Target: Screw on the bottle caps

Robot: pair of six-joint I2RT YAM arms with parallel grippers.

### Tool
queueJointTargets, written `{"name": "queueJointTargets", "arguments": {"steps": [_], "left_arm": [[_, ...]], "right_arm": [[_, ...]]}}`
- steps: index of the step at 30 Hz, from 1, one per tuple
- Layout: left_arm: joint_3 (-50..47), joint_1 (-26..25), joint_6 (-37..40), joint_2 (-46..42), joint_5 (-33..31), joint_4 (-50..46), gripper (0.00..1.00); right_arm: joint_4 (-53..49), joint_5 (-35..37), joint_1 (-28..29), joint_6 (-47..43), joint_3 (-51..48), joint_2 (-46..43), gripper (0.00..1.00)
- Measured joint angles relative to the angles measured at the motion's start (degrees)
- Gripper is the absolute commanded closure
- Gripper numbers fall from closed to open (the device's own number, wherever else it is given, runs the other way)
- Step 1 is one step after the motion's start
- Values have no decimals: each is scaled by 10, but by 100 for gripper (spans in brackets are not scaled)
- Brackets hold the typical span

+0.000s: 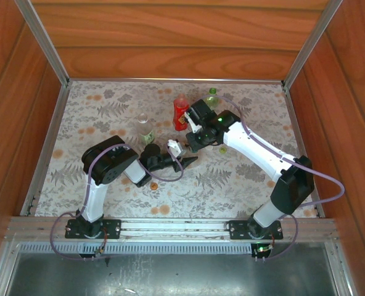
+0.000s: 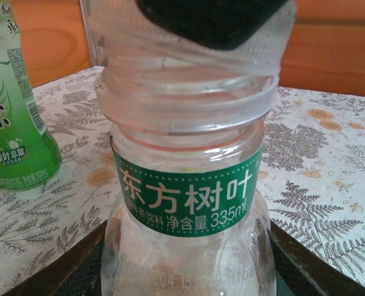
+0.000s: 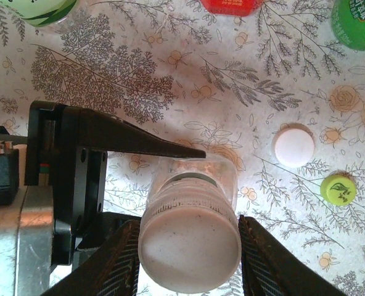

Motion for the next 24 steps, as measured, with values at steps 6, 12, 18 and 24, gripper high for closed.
{"name": "queueJointTargets", "arguments": {"steps": [6,12,18,24], "left_arm": [[0,0,2,0,1,0,44],[0,0,4,0,2,0,44],[0,-1,4,0,5,-1,44],[0,-2,4,0,5,0,44]], "right_arm": [[-2,0,0,3,0,0,58],[-3,0,0,6,1,-1,58],[-10,0,0,8,5,1,57],[-23,1,0,10,17,9,57]]}}
